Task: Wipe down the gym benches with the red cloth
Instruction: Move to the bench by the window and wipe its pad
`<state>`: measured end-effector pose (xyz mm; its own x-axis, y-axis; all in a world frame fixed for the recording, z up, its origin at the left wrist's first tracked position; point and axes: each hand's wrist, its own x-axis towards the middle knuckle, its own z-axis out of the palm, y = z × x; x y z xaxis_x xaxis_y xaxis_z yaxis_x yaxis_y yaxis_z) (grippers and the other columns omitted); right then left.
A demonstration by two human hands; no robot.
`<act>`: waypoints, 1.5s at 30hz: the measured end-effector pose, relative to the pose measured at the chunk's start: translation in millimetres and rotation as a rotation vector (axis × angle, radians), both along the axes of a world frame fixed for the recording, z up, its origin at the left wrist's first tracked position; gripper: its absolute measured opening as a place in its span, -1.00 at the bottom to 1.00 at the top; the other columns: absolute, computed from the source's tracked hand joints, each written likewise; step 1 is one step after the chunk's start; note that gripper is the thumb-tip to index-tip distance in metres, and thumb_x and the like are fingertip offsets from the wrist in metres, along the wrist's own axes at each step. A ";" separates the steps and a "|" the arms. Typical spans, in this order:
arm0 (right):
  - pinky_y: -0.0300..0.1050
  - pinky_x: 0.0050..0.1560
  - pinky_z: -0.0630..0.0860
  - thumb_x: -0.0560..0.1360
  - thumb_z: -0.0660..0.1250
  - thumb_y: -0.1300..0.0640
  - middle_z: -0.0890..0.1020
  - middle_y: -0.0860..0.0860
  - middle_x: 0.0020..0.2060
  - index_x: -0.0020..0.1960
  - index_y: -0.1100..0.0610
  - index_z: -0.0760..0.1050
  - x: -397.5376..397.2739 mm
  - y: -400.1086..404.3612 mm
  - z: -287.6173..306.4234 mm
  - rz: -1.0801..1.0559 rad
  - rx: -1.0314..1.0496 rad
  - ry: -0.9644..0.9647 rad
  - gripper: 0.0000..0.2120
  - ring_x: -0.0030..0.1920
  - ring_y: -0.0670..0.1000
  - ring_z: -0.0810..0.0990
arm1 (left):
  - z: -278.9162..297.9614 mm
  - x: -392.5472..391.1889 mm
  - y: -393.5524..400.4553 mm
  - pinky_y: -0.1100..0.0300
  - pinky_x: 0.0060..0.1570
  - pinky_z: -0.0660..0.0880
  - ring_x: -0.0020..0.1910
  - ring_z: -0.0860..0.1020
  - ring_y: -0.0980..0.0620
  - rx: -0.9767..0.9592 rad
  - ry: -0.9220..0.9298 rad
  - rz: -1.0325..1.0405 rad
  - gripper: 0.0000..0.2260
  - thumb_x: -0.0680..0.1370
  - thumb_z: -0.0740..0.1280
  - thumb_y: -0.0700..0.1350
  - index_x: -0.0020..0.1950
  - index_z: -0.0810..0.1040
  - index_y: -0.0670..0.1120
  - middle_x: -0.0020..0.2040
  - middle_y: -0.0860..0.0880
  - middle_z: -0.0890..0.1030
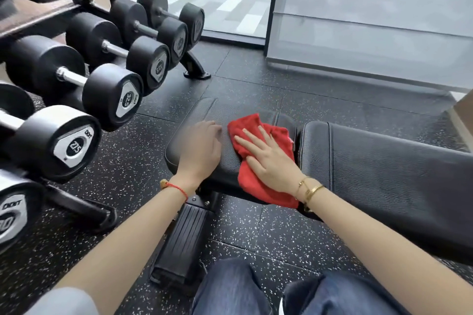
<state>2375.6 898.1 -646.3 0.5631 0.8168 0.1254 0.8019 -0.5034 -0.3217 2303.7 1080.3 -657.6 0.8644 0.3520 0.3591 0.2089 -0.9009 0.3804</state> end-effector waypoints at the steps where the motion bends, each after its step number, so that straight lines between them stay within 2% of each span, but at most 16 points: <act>1: 0.12 0.55 -0.15 0.61 0.11 0.09 0.10 -0.07 0.56 0.54 -0.09 0.13 7.2 0.0 1.3 -0.023 0.006 0.030 -0.49 0.57 0.12 -0.13 | 1.8 -1.2 0.8 -0.08 0.42 0.25 0.36 0.42 -0.06 -0.014 -0.017 0.000 -0.70 0.53 0.24 -0.19 0.25 0.54 -0.10 0.30 -0.03 0.54; 5: 0.16 0.54 -0.20 0.63 0.06 0.07 0.07 -0.02 0.57 0.54 -0.06 0.14 42.1 31.0 7.2 -0.218 -0.014 0.076 -0.52 0.56 0.18 -0.15 | 4.5 -14.2 10.4 -0.03 0.33 0.35 0.29 0.45 -0.08 -0.037 -0.032 0.056 -0.71 0.51 0.27 -0.20 0.23 0.56 -0.11 0.24 -0.06 0.57; 8: 0.20 0.52 -0.21 0.63 0.03 0.05 0.04 0.02 0.57 0.55 -0.03 0.11 54.3 71.7 8.5 -0.258 -0.060 0.073 -0.51 0.56 0.23 -0.16 | 3.0 -26.2 19.7 0.00 0.32 0.37 0.26 0.46 -0.10 -0.112 -0.073 0.078 -0.70 0.52 0.25 -0.25 0.24 0.55 -0.12 0.23 -0.08 0.57; 12: 0.21 0.53 -0.21 0.62 0.04 0.04 0.03 0.01 0.58 0.56 -0.03 0.08 27.9 120.2 7.9 -0.079 -0.076 0.054 -0.49 0.56 0.23 -0.17 | 5.9 -40.7 24.5 0.15 0.31 0.31 0.22 0.47 -0.10 -0.206 -0.194 0.143 -0.66 0.52 0.20 -0.32 0.27 0.52 -0.17 0.23 -0.11 0.57; 15: 0.19 0.52 -0.20 0.61 0.07 0.05 0.05 0.00 0.57 0.55 -0.03 0.11 -6.2 124.8 4.0 0.069 -0.052 0.034 -0.48 0.56 0.21 -0.16 | 13.4 -45.7 29.3 0.09 0.31 0.33 0.23 0.46 -0.11 -0.205 -0.253 0.196 -0.66 0.52 0.18 -0.33 0.26 0.51 -0.17 0.22 -0.11 0.57; 20: 0.15 0.55 -0.16 0.60 0.08 0.03 0.08 -0.04 0.57 0.55 -0.07 0.09 -21.8 68.0 -8.5 0.204 -0.028 -0.047 -0.48 0.57 0.17 -0.14 | 19.8 -44.2 33.5 0.00 0.30 0.37 0.22 0.45 -0.11 -0.186 -0.244 0.177 -0.67 0.54 0.16 -0.33 0.27 0.51 -0.16 0.23 -0.11 0.56; 24: 0.15 0.54 -0.16 0.61 0.08 0.06 0.10 -0.04 0.56 0.54 -0.08 0.14 26.5 33.6 -2.9 -0.070 0.004 0.056 -0.51 0.57 0.17 -0.12 | 18.3 -40.6 31.8 -0.02 0.27 0.39 0.19 0.46 -0.12 -0.163 -0.184 0.138 -0.69 0.55 0.18 -0.30 0.25 0.52 -0.15 0.21 -0.10 0.56; 27: 0.20 0.53 -0.19 0.62 0.03 0.02 0.06 -0.01 0.57 0.55 -0.07 0.12 60.5 54.4 6.0 -0.251 -0.062 0.079 -0.51 0.56 0.22 -0.14 | 17.4 -40.7 30.2 -0.02 0.24 0.41 0.18 0.46 -0.10 -0.150 -0.157 0.123 -0.71 0.56 0.18 -0.29 0.24 0.52 -0.14 0.21 -0.09 0.56; 29: 0.24 0.52 -0.19 0.62 0.01 0.01 0.05 0.01 0.57 0.55 -0.05 0.10 66.1 83.6 8.3 -0.273 -0.087 0.102 -0.51 0.55 0.24 -0.15 | 17.5 -42.7 29.4 -0.01 0.25 0.41 0.19 0.47 -0.09 -0.149 -0.153 0.121 -0.71 0.56 0.18 -0.28 0.25 0.52 -0.14 0.21 -0.08 0.57; 34: 0.23 0.52 -0.19 0.61 0.05 0.04 0.06 -0.01 0.57 0.55 -0.06 0.12 23.5 134.9 7.9 -0.002 -0.083 0.071 -0.49 0.56 0.22 -0.16 | 22.5 -48.2 30.4 -0.07 0.26 0.42 0.20 0.47 -0.11 -0.142 -0.154 0.133 -0.71 0.56 0.18 -0.27 0.24 0.53 -0.14 0.21 -0.09 0.57; 37: 0.19 0.53 -0.18 0.60 0.10 0.06 0.10 -0.02 0.56 0.54 -0.05 0.16 -8.0 118.1 4.2 0.119 -0.040 0.034 -0.49 0.56 0.20 -0.14 | 25.0 -46.5 28.5 -0.11 0.25 0.41 0.21 0.48 -0.13 -0.147 -0.152 0.143 -0.72 0.56 0.19 -0.27 0.23 0.53 -0.15 0.20 -0.10 0.57; 40: 0.18 0.54 -0.14 0.59 0.12 0.05 0.12 -0.02 0.56 0.54 -0.05 0.14 -24.4 72.3 -2.5 0.152 -0.003 -0.020 -0.48 0.56 0.20 -0.11 | 24.0 -39.2 18.3 -0.08 0.27 0.39 0.24 0.47 -0.11 -0.098 -0.116 0.110 -0.71 0.55 0.20 -0.25 0.26 0.51 -0.11 0.22 -0.07 0.57; 42: 0.16 0.54 -0.13 0.59 0.11 0.03 0.13 -0.03 0.56 0.54 -0.05 0.16 -24.7 39.7 -7.7 0.064 0.015 -0.059 -0.48 0.56 0.19 -0.08 | 20.3 -31.3 8.7 -0.02 0.27 0.36 0.26 0.46 -0.08 -0.067 -0.088 0.075 -0.69 0.55 0.21 -0.24 0.28 0.50 -0.09 0.24 -0.05 0.56; 45: 0.13 0.54 -0.16 0.60 0.08 0.04 0.13 -0.04 0.56 0.53 -0.06 0.17 -6.1 9.0 -7.7 -0.206 0.043 -0.025 -0.51 0.57 0.18 -0.09 | 14.6 -16.2 -4.5 0.00 0.28 0.35 0.29 0.46 -0.05 -0.058 -0.073 0.022 -0.68 0.55 0.22 -0.23 0.29 0.50 -0.09 0.26 -0.03 0.55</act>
<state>2369.6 907.1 -654.0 0.7137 0.6784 0.1741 0.6917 -0.6436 -0.3277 2287.5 1075.9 -643.0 0.8285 0.3927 0.3992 0.1983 -0.8725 0.4466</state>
